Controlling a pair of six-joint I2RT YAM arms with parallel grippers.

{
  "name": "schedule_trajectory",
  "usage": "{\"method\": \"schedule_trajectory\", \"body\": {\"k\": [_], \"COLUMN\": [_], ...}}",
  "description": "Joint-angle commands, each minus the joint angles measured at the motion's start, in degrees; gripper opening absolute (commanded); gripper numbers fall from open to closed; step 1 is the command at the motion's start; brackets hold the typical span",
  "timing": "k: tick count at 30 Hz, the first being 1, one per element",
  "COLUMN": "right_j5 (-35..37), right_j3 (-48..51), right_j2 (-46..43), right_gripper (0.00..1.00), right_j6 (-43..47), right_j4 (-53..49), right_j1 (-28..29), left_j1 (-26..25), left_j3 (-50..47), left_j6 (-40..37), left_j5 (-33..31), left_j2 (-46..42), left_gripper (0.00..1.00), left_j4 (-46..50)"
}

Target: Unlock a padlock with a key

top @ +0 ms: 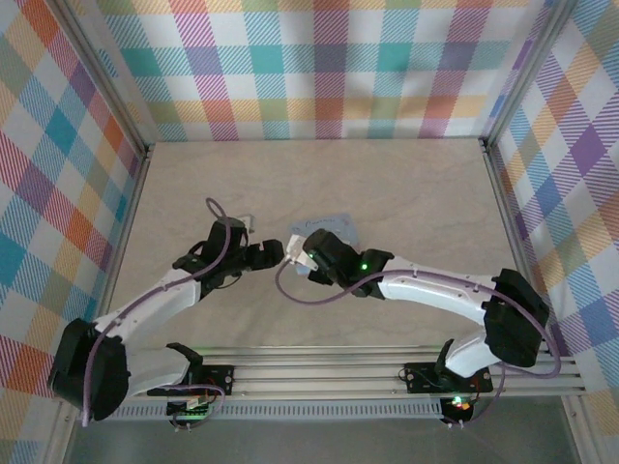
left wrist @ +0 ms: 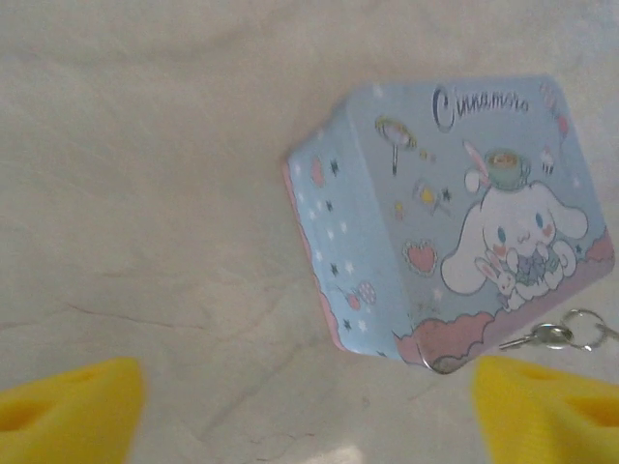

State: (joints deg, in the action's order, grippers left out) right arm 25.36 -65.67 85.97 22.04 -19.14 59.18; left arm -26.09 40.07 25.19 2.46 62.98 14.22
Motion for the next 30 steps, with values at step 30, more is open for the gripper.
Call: {"method": "schedule_trajectory", "body": {"k": [30], "right_j5": [-17.88], "right_j3": [-67.30], "right_j2": [53.71], "right_gripper": [0.00], "right_j6": [-26.82], "right_j4": [-19.54], "right_j1": [-23.48], "left_j1": [4.38], "left_j3": [6.30], "left_j6": [-9.57], "left_j5": [-6.00], "left_j2": [0.64], "left_gripper": [1.00], "left_j4": [13.91]}}
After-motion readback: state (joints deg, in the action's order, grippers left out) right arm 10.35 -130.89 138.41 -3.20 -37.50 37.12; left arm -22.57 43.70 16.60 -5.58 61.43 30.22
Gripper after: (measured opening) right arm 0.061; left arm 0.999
